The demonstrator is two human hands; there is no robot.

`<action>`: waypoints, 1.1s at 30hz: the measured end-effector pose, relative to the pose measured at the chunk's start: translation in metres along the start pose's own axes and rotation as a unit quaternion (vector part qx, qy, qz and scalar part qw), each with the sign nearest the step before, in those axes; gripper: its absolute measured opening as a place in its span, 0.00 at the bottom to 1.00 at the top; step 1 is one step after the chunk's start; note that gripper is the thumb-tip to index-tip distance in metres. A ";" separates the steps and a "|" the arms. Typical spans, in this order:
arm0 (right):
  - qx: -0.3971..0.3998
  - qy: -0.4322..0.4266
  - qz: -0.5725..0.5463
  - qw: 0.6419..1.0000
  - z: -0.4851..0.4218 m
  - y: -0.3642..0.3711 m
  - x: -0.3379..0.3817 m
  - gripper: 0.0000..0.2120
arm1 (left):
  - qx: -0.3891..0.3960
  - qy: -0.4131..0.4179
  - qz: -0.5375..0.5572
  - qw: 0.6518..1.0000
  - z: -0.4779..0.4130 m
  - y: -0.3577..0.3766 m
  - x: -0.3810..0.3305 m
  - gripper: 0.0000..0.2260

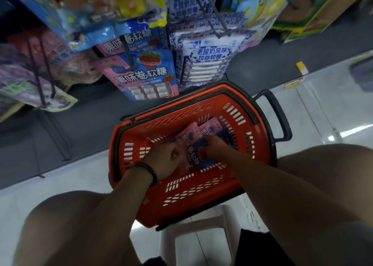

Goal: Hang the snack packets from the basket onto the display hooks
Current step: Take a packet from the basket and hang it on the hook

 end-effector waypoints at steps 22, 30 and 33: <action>0.130 -0.216 -0.435 0.865 0.252 -0.088 0.112 0.15 | -0.200 0.104 0.310 0.924 0.163 -0.034 -0.004 0.35; 0.171 -0.211 -0.532 0.802 0.273 -0.030 0.091 0.30 | -0.310 0.044 0.434 0.845 0.194 -0.015 0.025 0.16; 0.121 -0.225 -0.421 0.870 0.276 0.001 0.081 0.20 | -0.334 0.026 0.462 0.821 0.195 -0.017 0.032 0.23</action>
Point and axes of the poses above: each hand's wrist, its own z-axis away from the middle knuckle, its own y-axis out of the palm, x = y × z, the point moved 8 cm from there along -z, towards the middle knuckle, and after that the axes turned 1 degree about y, right-handed, at the moved point
